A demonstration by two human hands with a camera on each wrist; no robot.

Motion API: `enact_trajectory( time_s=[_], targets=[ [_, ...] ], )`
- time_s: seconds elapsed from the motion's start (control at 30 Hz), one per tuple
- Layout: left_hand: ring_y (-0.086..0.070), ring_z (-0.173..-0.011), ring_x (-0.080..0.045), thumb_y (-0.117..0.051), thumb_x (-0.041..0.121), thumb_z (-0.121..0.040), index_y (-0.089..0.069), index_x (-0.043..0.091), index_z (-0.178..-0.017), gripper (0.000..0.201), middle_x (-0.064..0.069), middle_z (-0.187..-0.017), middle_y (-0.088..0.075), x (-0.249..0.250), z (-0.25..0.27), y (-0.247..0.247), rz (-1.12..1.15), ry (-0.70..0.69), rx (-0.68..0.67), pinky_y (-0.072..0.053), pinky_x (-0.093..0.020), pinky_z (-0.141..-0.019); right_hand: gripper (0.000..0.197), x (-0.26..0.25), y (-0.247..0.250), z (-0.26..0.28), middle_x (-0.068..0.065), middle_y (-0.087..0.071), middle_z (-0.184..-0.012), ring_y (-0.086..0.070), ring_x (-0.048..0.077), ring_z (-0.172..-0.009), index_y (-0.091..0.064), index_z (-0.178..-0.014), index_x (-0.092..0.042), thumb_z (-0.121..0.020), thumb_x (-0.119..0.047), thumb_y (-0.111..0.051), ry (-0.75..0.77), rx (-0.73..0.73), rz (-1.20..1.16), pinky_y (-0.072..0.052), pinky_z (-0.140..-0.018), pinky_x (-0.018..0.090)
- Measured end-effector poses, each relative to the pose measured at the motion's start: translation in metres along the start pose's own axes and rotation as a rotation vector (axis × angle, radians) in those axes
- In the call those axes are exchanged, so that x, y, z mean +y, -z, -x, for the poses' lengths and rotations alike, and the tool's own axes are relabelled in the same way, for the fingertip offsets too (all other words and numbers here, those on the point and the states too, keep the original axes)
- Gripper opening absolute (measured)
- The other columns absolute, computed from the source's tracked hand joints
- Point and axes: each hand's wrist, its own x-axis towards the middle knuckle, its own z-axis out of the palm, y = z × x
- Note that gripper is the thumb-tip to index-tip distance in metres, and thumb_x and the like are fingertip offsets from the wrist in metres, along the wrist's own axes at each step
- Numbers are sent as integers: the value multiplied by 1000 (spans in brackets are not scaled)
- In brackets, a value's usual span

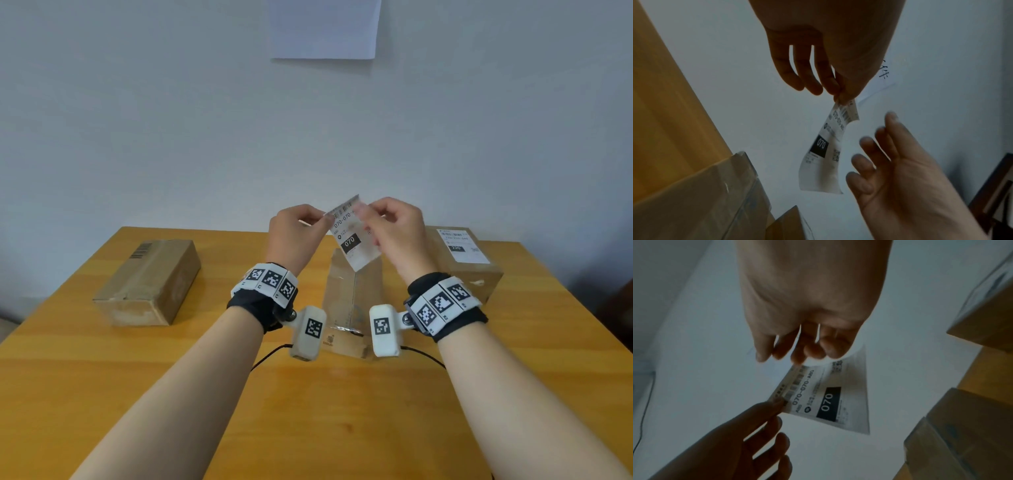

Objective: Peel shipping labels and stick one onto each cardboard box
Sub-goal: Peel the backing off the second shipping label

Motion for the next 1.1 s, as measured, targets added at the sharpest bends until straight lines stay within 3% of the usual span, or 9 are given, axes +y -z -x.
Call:
enact_trajectory(
  time_s=[0.1,0.2,0.33,0.5,0.63,0.7,0.87,1.1],
  targets=[
    [-64,-68,1,-79,29,-92,-78,27,-79,12,11,-77,-76,8,6,-1,3,-56,-79,-48,-14,-66,11,-6,-4,4,-9,-75,-83,-68,8,-70,-78,-88,-25,-89,-36,-80,18,-171,54,-47,-50,20],
    [-72,-82,-6,-80,30,-91,-81,29,-90,2,9,-86,-79,13,10,0,13,-79,-171,-56,-19,-75,11,-7,-4,6,-7,-75,-92,-72,20,-78,-77,-92,-26,-88,-34,-82,8,-156,18,-54,-51,28],
    [-73,-90,-8,-75,24,-94,-82,28,-98,8,9,-94,-79,14,11,5,-6,-82,-178,-57,-21,-81,5,-9,-2,8,-6,-75,-92,-73,29,-78,-78,-93,-27,-90,-30,-81,-20,-136,-23,-54,-51,31],
    [-70,-87,-5,-71,22,-96,-80,27,-95,11,12,-93,-78,15,13,6,3,-85,-174,-53,-20,-77,7,-12,-3,9,-4,-76,-91,-73,20,-70,-79,-96,-21,-95,-26,-75,-46,-159,-44,-56,-55,35],
    [-73,-94,-10,-70,23,-97,-78,29,-91,12,11,-96,-78,13,12,5,59,-56,-165,-63,-40,-84,7,-13,-1,9,-1,-76,-94,-73,20,-72,-79,-94,-19,-96,-21,-73,-34,-182,-41,-58,-56,36],
    [-75,-95,-13,-69,20,-97,-78,27,-94,12,10,-96,-79,14,12,6,99,-58,-144,-65,-45,-85,7,-13,-1,9,2,-75,-94,-73,19,-71,-78,-93,-18,-96,-20,-72,-18,-194,-30,-58,-55,36],
    [-77,-94,-15,-68,14,-99,-80,20,-95,14,1,-93,-80,18,14,7,200,-60,-162,-66,-36,-72,8,-11,0,10,6,-76,-93,-71,18,-71,-76,-93,-16,-98,-18,-70,18,-223,-9,-57,-57,40],
    [-79,-91,-13,-67,13,-100,-81,22,-92,18,6,-89,-82,20,16,11,263,-35,-177,-65,-32,-72,10,-14,2,10,4,-77,-91,-69,17,-69,-77,-94,-19,-100,-19,-69,51,-250,-19,-55,-54,36]
  ],
)
